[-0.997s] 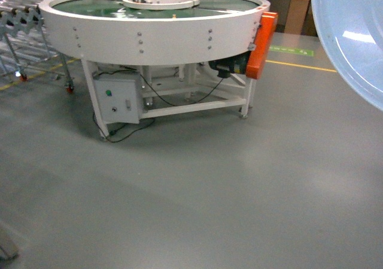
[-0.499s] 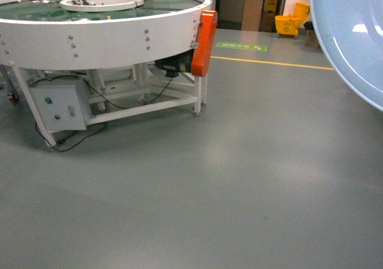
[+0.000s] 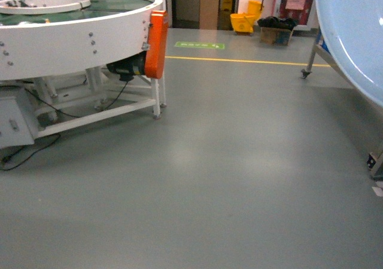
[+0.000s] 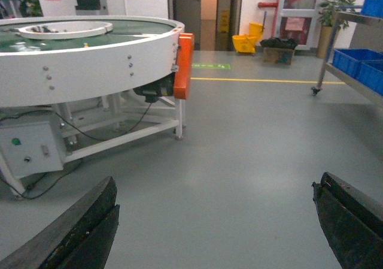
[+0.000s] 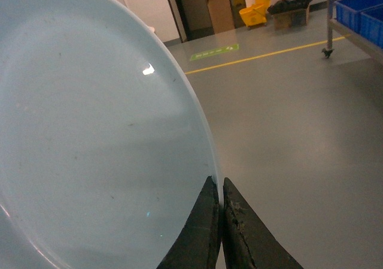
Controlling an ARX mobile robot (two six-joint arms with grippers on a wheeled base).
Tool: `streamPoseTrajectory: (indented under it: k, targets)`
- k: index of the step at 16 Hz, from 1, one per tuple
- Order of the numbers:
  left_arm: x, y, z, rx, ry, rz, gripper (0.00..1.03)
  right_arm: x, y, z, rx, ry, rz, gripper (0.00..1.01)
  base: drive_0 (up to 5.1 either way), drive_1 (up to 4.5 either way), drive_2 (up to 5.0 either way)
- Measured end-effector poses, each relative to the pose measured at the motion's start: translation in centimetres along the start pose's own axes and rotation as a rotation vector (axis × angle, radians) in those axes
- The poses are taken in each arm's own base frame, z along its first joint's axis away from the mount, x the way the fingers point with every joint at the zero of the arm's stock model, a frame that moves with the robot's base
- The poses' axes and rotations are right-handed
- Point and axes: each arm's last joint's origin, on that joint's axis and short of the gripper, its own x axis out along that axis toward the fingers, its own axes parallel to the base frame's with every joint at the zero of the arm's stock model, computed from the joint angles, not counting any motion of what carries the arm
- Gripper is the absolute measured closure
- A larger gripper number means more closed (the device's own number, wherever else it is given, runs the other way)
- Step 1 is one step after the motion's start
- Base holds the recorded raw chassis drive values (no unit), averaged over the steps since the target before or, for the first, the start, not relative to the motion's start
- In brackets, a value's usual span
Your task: Place blue tray on left shelf second layer neatly
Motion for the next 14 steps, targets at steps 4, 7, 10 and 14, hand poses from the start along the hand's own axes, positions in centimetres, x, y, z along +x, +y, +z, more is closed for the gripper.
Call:
streamPoseTrajectory:
  k: [4,7,10,14]
  targets:
    - [0.0,0.0,0.0,0.0,0.0,0.0,0.05,0.01,-0.01,-0.04,0.001,0.003,-0.001,0.99,-1.7,2.13,-5.5]
    - [0.0,0.0,0.0,0.0,0.0,0.0,0.05,0.01,-0.01,-0.02,0.0,0.002,0.0,0.99,-1.4,2.35,-5.2]
    - [0.0,0.0,0.01,0.0,-0.001,0.0,0.05,0.01,0.0,-0.02,0.0,0.002,0.0,0.99,-1.5,2.33,-5.3]
    - [0.0,0.0,-0.01,0.0,0.002,0.0,0.05,0.02,0.0,-0.02,0.0,0.002,0.0,0.99,-1.6,2.19,-5.4]
